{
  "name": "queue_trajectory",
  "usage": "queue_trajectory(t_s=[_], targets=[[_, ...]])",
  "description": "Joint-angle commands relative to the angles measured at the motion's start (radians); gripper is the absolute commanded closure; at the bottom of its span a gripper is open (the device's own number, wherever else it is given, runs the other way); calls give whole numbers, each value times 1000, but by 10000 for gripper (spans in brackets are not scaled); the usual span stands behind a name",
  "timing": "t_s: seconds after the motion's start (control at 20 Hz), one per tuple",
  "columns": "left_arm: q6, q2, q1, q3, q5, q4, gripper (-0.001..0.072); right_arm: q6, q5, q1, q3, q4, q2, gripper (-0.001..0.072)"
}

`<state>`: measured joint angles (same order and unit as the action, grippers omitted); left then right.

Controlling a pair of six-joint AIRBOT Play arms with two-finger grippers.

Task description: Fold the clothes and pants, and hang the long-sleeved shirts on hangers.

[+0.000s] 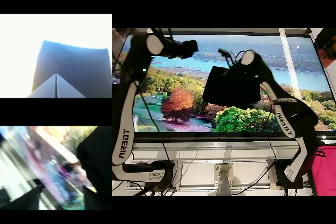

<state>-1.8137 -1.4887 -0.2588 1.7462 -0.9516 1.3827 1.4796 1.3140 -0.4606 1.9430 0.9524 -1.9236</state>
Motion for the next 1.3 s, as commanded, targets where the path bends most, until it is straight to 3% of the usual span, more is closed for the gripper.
queue_trajectory(t_s=[0.0, 0.05, 0.1, 0.3, 0.4, 0.5, 0.55, 0.6, 0.65, 0.85, 1.25], targets=[[14, 24, 34, 0, -14, -7, 701, 59, 87, -22, 114, 216, -31, 356], [17, 24, 27, 0, -15, -7, 702, 59, 114, 18, 154, 267, -19, 449], [35, 24, 18, 0, -16, -6, 702, 57, 114, 64, 161, 312, 6, 707], [114, 9, -36, -2, -100, -26, 701, 9, 127, 334, 78, 297, 117, 699], [222, -27, -63, -12, -168, -164, 701, -66, 184, 502, 12, 89, 137, 699], [301, -82, -84, -25, -200, -336, 701, -118, 194, 668, -91, -224, 135, 697], [304, -108, -95, -26, -192, -376, 700, -118, 186, 729, -158, -335, 132, 674], [304, -129, -105, -26, -168, -390, 700, -116, 167, 767, -218, -354, 130, 450], [304, -140, -113, -25, -138, -389, 701, -115, 138, 787, -285, -334, 129, 143], [304, -116, -107, -25, -39, -389, 700, -104, 119, 770, -449, -289, 42, 145], [304, -50, -95, -25, -40, -388, 700, -81, 84, 620, -441, -284, -97, 145]])
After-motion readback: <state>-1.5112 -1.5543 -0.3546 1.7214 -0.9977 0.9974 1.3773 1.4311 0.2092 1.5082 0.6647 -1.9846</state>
